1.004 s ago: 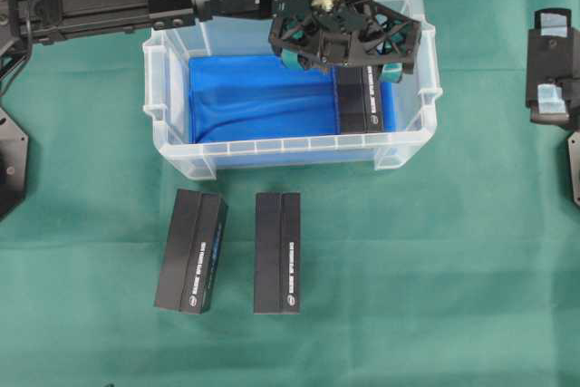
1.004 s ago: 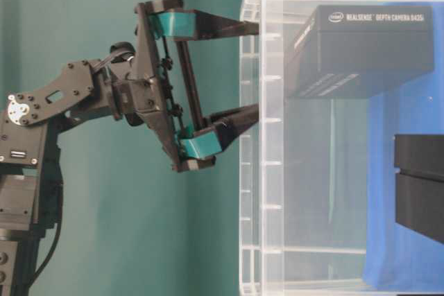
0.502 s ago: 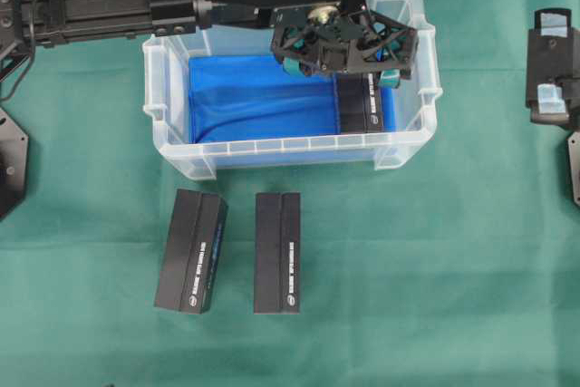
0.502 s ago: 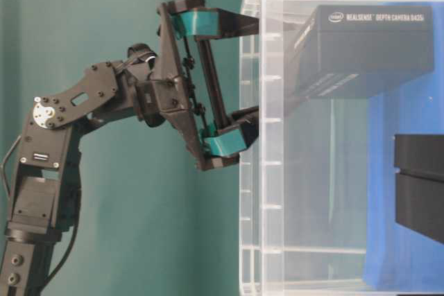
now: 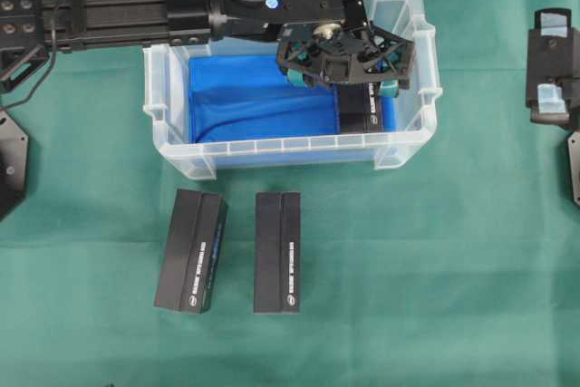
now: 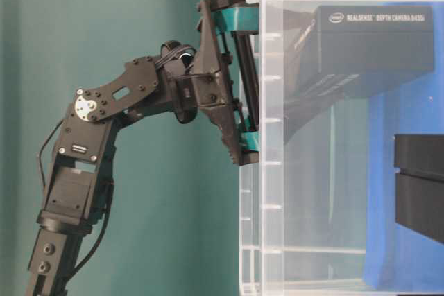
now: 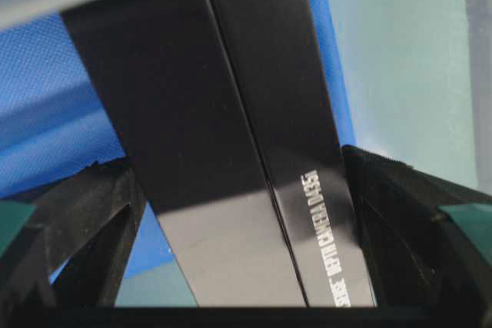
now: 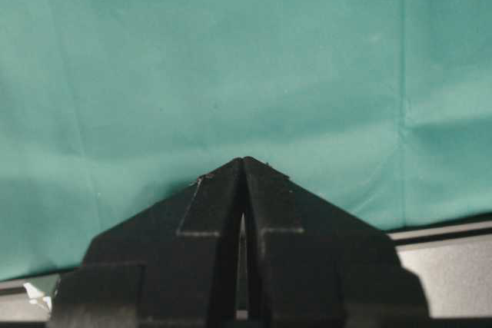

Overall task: Take the box out of the case with the left arm.
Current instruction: 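Lower the left gripper around the right black box and close it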

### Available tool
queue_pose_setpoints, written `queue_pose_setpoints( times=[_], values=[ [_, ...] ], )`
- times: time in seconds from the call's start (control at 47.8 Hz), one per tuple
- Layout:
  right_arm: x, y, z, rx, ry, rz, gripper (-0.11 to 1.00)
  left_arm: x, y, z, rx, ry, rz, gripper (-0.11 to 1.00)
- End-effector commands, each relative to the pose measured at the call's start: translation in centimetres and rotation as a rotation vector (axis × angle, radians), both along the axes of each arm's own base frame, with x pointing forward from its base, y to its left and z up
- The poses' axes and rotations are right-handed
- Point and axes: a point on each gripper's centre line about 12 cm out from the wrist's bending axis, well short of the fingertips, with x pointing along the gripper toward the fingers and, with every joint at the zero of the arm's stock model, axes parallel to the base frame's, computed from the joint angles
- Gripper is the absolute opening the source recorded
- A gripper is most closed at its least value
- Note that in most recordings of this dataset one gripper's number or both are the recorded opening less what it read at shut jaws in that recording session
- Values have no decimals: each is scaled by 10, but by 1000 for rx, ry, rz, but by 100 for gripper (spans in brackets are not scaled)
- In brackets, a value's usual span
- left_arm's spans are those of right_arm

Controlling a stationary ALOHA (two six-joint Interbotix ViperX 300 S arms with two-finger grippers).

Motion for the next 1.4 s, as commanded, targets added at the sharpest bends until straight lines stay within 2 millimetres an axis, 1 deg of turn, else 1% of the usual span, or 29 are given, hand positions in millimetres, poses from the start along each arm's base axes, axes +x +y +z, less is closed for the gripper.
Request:
queue_pose_setpoints(
  times=[0.0,0.209,0.272,0.335,0.418,0.439,1.025,1.088,1.172,1.255,1.381],
  values=[
    [1,0,4,1,-15,2,-1,1,1,15,11,-37,-3,97],
    [1,0,3,0,-14,2,-1,2,1,17,12,-45,-5,97],
    [1,0,3,1,-14,2,-1,4,1,18,16,-56,-5,95],
    [1,0,3,1,-12,2,-1,5,1,19,17,-70,-4,89],
    [1,0,3,1,-14,2,-1,9,0,22,19,-103,2,71],
    [1,1,3,3,-12,2,-1,9,0,22,20,-109,3,69],
    [1,1,3,8,-14,1,-1,8,-3,25,12,-109,18,67],
    [1,1,3,10,-14,-1,-1,9,-4,26,13,-112,16,65],
    [1,1,4,10,-16,-1,-1,8,-6,27,12,-107,12,65],
    [1,2,4,13,-16,-1,-1,6,-8,34,11,-101,9,65],
    [1,2,3,13,-14,-1,-1,-3,-10,53,17,-89,6,64]
  ],
)
